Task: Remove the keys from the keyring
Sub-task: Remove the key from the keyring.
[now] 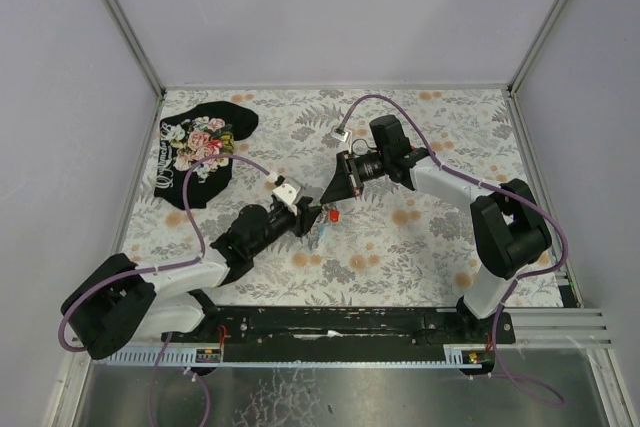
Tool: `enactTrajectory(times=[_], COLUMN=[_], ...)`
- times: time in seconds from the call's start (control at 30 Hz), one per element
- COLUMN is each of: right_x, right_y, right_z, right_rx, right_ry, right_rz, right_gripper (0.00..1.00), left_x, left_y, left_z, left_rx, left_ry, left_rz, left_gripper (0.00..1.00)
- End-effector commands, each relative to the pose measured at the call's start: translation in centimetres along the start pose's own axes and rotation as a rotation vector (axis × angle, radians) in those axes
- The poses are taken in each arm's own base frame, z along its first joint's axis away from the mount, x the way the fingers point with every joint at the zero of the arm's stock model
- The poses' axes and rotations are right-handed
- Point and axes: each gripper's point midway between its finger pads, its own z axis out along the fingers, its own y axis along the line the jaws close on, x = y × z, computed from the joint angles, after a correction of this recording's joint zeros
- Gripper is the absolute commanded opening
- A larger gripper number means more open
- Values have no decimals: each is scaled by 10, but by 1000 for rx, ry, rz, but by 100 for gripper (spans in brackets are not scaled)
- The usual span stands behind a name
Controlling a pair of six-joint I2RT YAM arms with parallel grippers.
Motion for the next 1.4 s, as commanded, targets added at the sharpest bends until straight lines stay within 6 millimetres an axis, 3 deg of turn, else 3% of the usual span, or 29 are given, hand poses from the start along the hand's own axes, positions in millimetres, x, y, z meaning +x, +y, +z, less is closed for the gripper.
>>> enactTrajectory(times=[0.0, 0.1, 0.37, 0.7, 0.93, 1.37], right_x=[-7, -7, -7, -9, -11, -8], right_y=[16, 16, 15, 15, 17, 22], right_z=[0, 0, 0, -1, -3, -7], right_rx=[-56, -54, -50, -41, -32, -52], right_ry=[-6, -6, -7, -5, 5, 25], right_rz=[-47, -46, -50, -62, -107, -181], right_gripper=[0, 0, 0, 0, 14, 24], left_x=[-30, -31, -30, -25, -19, -20], left_y=[-2, -3, -3, -3, -2, -2], left_z=[9, 12, 6, -3, -6, -10], left_rx=[3, 7, 12, 19, 17, 19], left_ry=[-93, -82, -68, -54, 2, 23], left_rz=[25, 31, 55, 78, 97, 122], left_gripper=[34, 29, 0, 0, 0, 0])
